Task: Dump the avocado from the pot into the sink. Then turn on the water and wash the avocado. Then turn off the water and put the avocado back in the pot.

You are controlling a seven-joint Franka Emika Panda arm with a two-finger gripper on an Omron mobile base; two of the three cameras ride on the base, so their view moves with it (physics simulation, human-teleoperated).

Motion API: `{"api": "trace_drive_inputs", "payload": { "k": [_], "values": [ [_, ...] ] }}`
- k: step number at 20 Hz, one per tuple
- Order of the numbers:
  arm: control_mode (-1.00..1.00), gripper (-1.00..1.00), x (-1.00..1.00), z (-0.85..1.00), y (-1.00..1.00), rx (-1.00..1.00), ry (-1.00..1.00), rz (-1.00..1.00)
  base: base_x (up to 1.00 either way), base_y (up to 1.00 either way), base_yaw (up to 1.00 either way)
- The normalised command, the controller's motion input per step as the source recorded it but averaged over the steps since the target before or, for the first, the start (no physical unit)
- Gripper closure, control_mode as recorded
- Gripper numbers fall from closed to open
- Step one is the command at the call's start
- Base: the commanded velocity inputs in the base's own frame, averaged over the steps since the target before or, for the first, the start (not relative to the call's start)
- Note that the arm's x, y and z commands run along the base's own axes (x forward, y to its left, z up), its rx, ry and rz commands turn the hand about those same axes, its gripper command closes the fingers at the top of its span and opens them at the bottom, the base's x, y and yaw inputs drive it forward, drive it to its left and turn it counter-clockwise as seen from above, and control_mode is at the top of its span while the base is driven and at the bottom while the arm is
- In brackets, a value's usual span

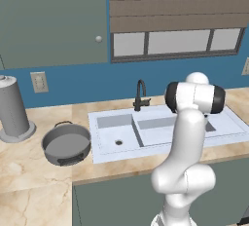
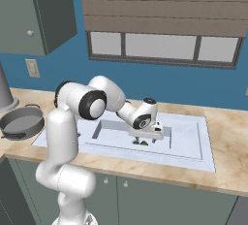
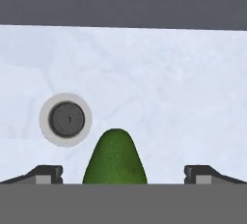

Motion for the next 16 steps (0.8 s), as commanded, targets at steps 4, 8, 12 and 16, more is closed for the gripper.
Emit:
{"api": "trace_drive_inputs", "payload": {
  "k": [4,8,12,16],
  "values": [
    [-1.0,-1.0,0.08,-0.18,0.0,0.0,0.0,0.0,0.0,0.0,0.0],
    [-1.0,-1.0,0.01,-0.16,0.0,0.0,0.0,0.0,0.0,0.0,0.0],
    [-1.0,-1.0,0.0,-0.12,0.0,0.0,0.0,0.0,0.0,0.0,0.0],
    [-1.0,-1.0,0.0,-0.05,0.0,0.0,0.0,0.0,0.0,0.0,0.0]
  ]
}}
